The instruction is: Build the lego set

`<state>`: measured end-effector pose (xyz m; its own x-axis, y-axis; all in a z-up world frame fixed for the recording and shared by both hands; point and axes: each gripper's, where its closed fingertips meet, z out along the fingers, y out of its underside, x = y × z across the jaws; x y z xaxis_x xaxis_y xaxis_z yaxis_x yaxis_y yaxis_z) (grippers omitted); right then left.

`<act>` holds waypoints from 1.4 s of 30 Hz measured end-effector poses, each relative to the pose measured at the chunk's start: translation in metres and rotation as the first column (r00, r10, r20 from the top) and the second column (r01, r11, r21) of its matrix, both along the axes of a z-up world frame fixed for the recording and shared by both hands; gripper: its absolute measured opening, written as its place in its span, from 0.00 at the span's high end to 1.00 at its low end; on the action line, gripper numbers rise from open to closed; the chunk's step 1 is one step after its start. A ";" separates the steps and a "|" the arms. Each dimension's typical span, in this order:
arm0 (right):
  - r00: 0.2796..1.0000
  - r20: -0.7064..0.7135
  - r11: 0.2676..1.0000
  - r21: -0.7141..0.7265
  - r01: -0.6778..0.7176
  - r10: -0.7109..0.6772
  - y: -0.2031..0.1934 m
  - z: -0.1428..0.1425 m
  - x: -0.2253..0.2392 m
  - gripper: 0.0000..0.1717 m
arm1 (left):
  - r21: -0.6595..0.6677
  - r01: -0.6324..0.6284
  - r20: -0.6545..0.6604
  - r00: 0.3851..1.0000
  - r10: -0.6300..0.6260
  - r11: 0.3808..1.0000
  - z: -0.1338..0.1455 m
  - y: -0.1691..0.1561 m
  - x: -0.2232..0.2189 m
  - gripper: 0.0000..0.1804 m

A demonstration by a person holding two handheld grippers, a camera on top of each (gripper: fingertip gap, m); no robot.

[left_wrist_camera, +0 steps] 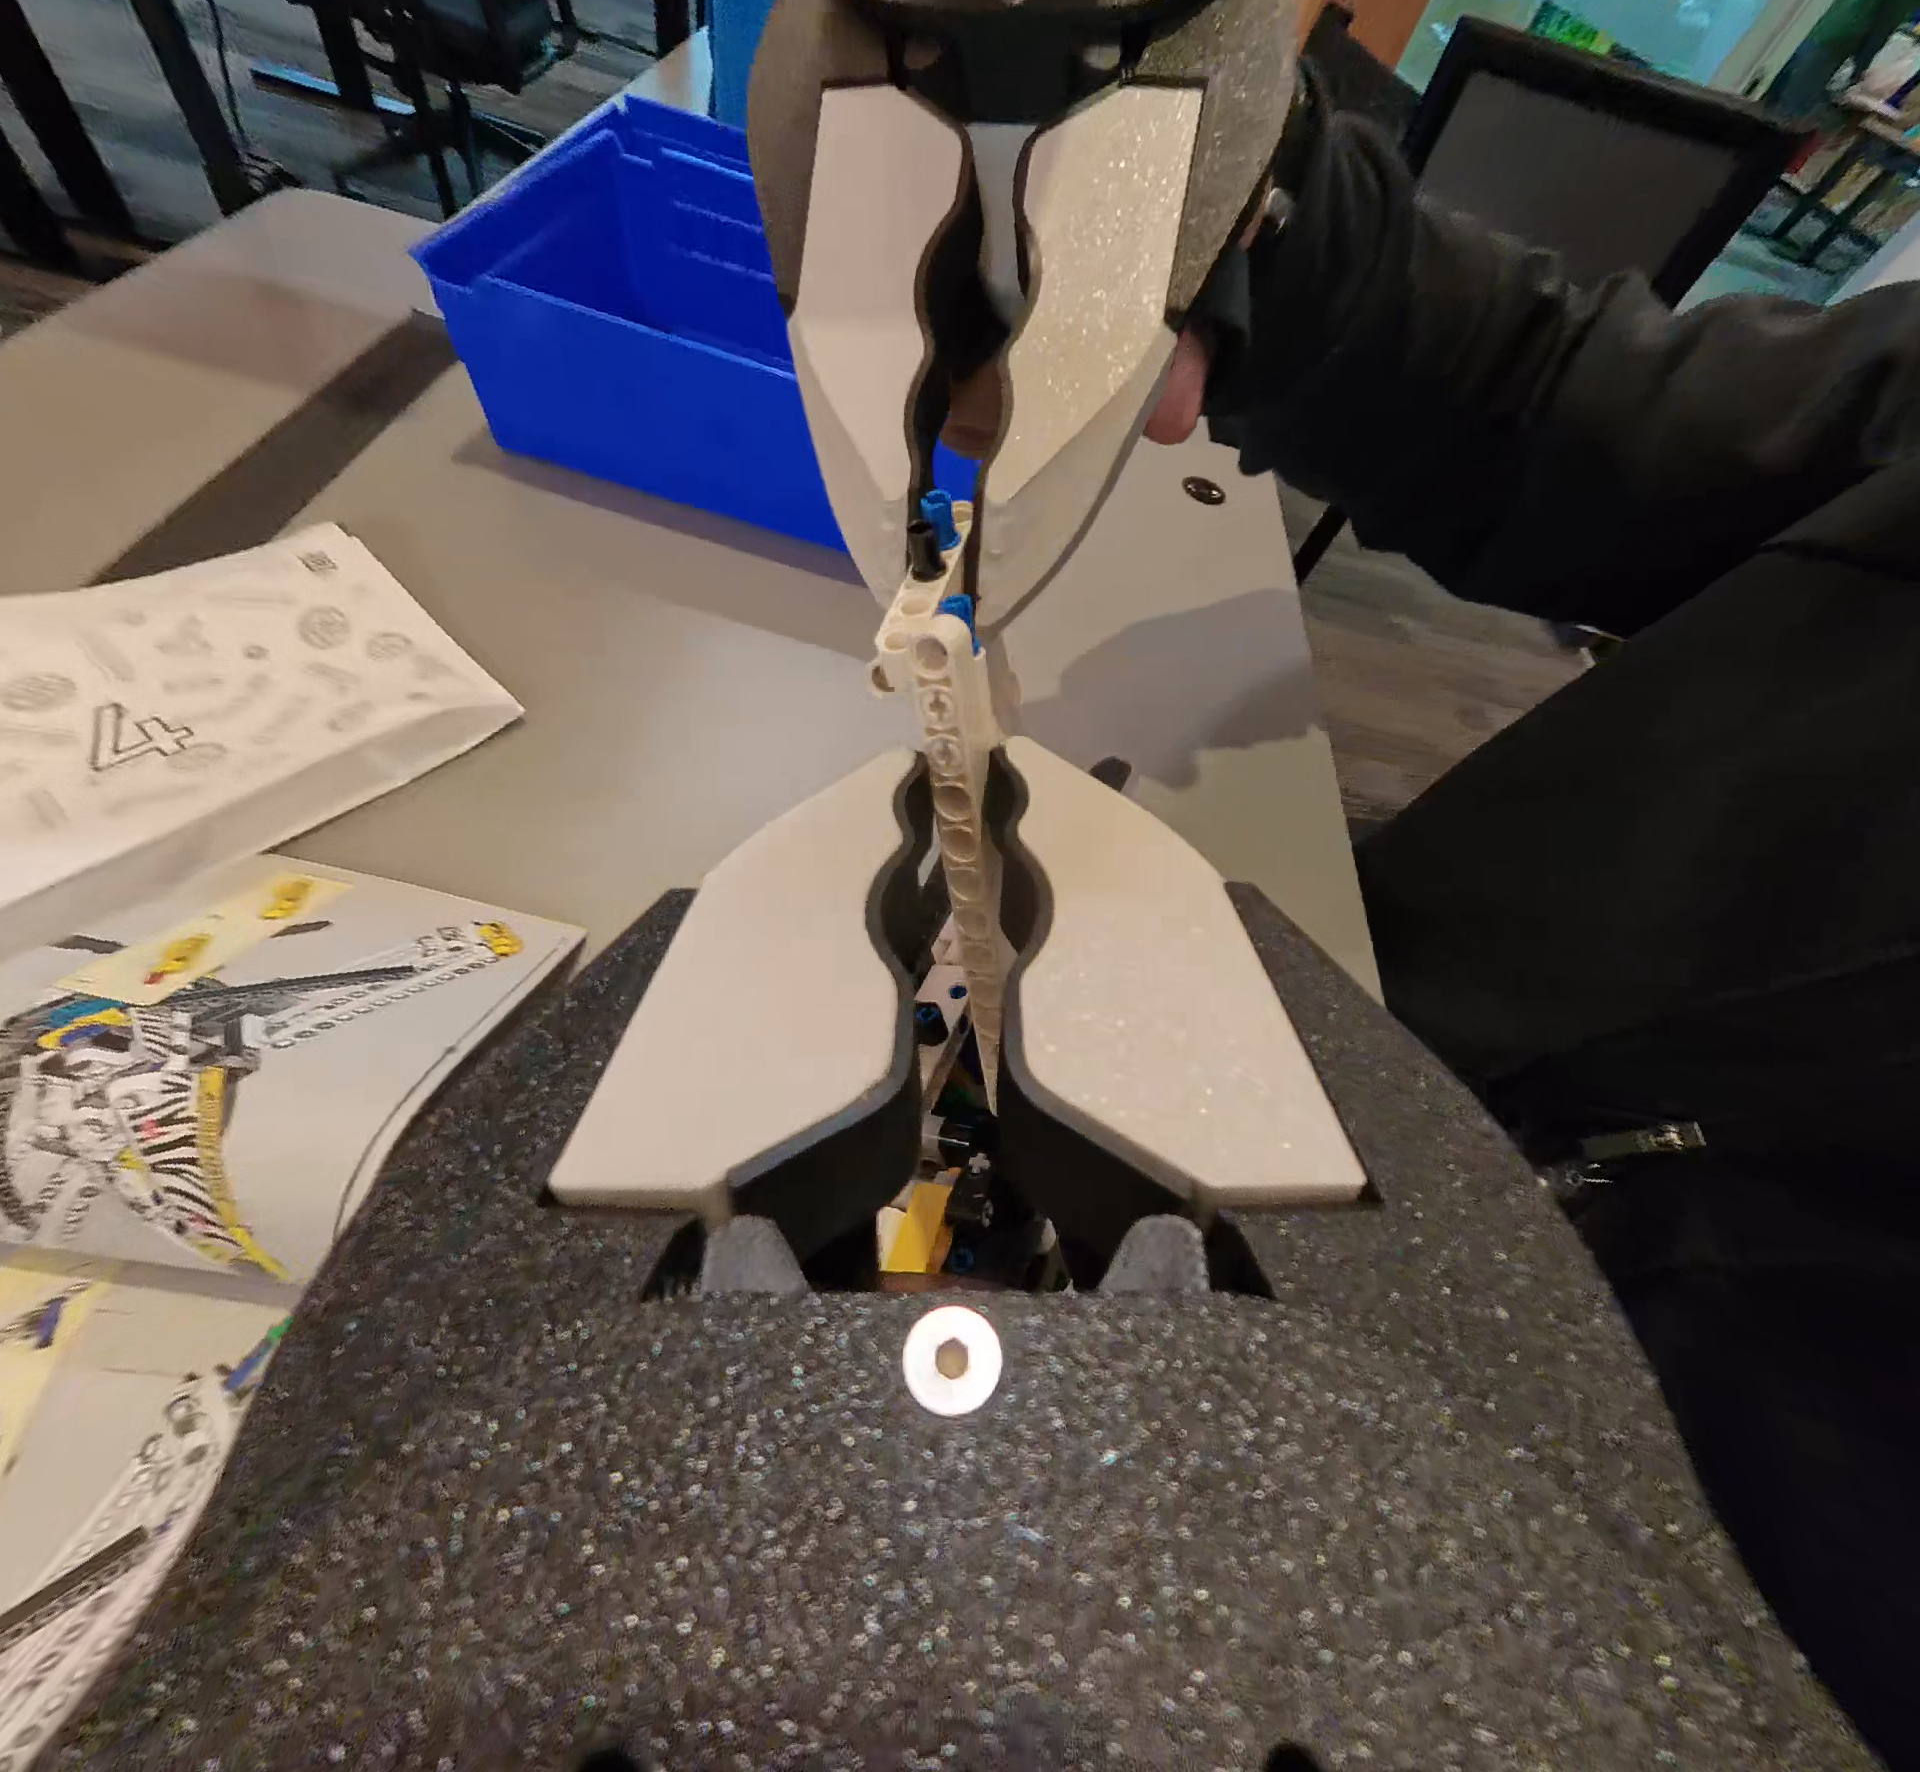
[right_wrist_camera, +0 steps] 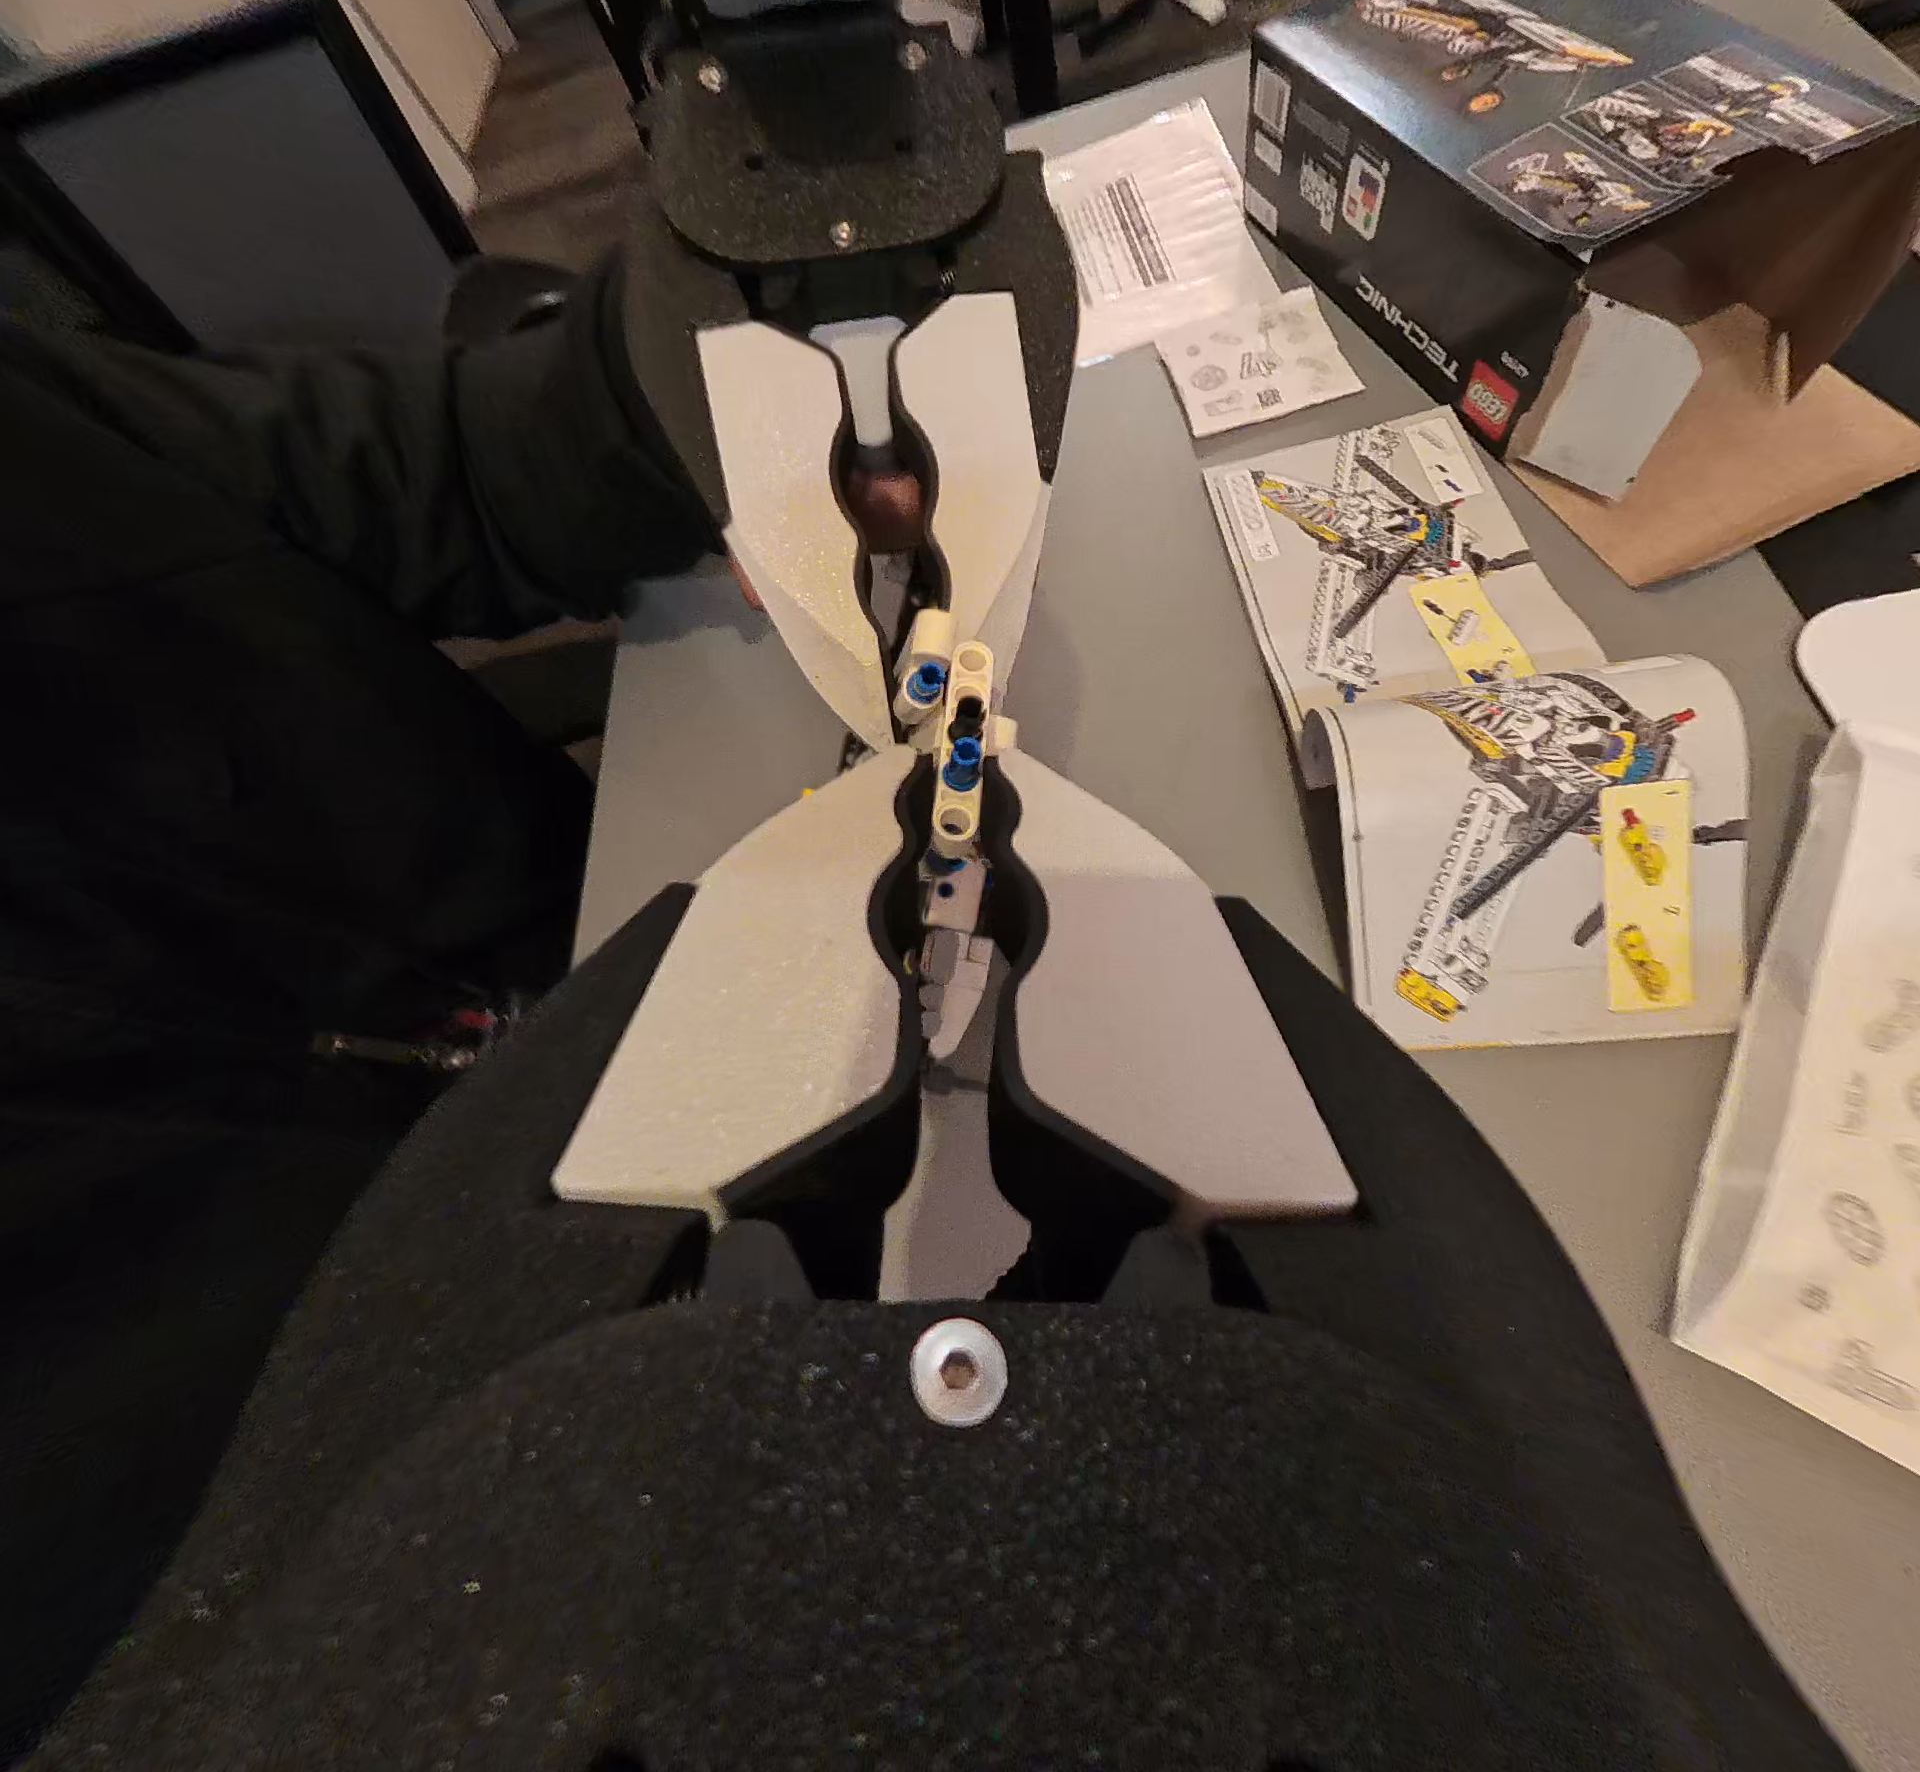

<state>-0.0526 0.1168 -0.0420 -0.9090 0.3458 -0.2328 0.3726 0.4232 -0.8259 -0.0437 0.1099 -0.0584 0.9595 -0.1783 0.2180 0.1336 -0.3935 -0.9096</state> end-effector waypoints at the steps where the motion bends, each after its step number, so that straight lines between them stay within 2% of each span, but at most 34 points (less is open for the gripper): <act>1: 1.000 0.008 0.999 -0.034 0.002 -0.002 0.000 -0.001 0.000 0.95 | 0.001 0.010 0.015 1.000 -0.010 1.000 -0.001 -0.001 0.001 0.95; 6: 0.999 0.005 0.989 -0.145 0.037 -0.037 0.005 0.003 -0.003 0.96 | 0.051 0.041 0.085 0.995 -0.045 0.998 0.004 -0.004 0.008 0.95; 15: 0.977 -0.160 0.971 -0.217 0.105 -0.141 0.019 0.037 0.005 0.96 | 0.217 -0.066 0.004 0.998 0.067 0.974 0.033 -0.015 -0.002 0.95; 20: 0.977 -0.141 0.930 -0.354 0.100 -0.159 0.013 0.035 0.015 0.96 | 0.285 -0.115 -0.033 0.991 0.130 0.952 0.039 -0.026 -0.002 0.95; 23: 0.980 -0.129 0.917 -0.389 0.091 -0.152 0.000 0.023 0.016 0.96 | 0.300 -0.143 -0.043 0.986 0.163 0.943 0.040 -0.031 -0.002 0.95; 27: 0.974 -0.140 0.878 -0.469 0.095 -0.180 -0.011 0.024 0.015 0.96 | 0.336 -0.196 -0.026 0.976 0.217 0.921 0.043 -0.035 -0.005 0.95; 32: 0.969 -0.122 0.816 -0.567 0.110 -0.216 -0.019 0.025 0.012 0.96 | 0.347 -0.193 0.020 0.980 0.199 0.918 0.041 -0.038 0.000 0.95; 42: 0.984 -0.044 0.779 -0.617 0.109 -0.172 -0.038 0.012 0.017 0.96 | 0.343 -0.158 0.153 0.982 0.111 0.926 0.031 -0.045 0.005 0.95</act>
